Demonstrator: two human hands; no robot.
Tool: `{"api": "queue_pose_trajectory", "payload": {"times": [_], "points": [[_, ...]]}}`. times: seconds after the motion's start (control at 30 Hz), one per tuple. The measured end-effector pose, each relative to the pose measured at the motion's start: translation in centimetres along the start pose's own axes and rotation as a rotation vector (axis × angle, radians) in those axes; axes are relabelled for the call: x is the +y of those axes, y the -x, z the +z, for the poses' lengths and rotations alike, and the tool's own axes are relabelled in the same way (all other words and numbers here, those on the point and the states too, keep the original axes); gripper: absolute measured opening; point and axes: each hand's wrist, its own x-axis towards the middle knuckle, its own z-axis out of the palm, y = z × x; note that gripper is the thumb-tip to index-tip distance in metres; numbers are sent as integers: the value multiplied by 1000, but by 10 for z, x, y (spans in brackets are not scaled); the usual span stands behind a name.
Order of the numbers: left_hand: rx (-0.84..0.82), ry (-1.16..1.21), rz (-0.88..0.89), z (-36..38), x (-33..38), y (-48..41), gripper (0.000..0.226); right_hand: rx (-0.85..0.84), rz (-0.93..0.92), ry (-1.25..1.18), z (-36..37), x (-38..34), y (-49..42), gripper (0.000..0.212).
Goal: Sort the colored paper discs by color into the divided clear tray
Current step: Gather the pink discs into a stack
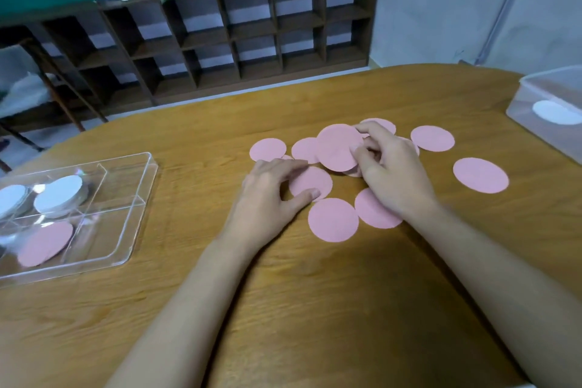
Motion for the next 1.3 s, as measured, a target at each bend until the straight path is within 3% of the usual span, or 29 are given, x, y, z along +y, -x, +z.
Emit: {"api": "queue_pose_trajectory", "payload": {"times": [0.2, 0.3, 0.47, 0.63, 0.8, 0.93, 1.3], "points": [[27, 200, -33, -8, -3, 0, 59, 2, 23, 24, 7, 1, -6, 25], [82, 300, -98, -14, -3, -2, 46, -18, 17, 36, 10, 4, -5, 25], [31, 476, -203, -22, -7, -3, 11, -40, 0, 38, 11, 6, -4, 27], [76, 697, -280, -22, -1, -3, 18, -119, 10, -53, 12, 7, -4, 32], [177, 559, -317, -17, 5, -1, 26, -174, 22, -129, 17, 4, -2, 35], [163, 538, -325, -15, 11, 2, 18, -206, 9, -120, 19, 2, -1, 37], [201, 349, -258, -13, 20, 7, 34, -325, -150, 55, 11, -5, 3, 26]]}}
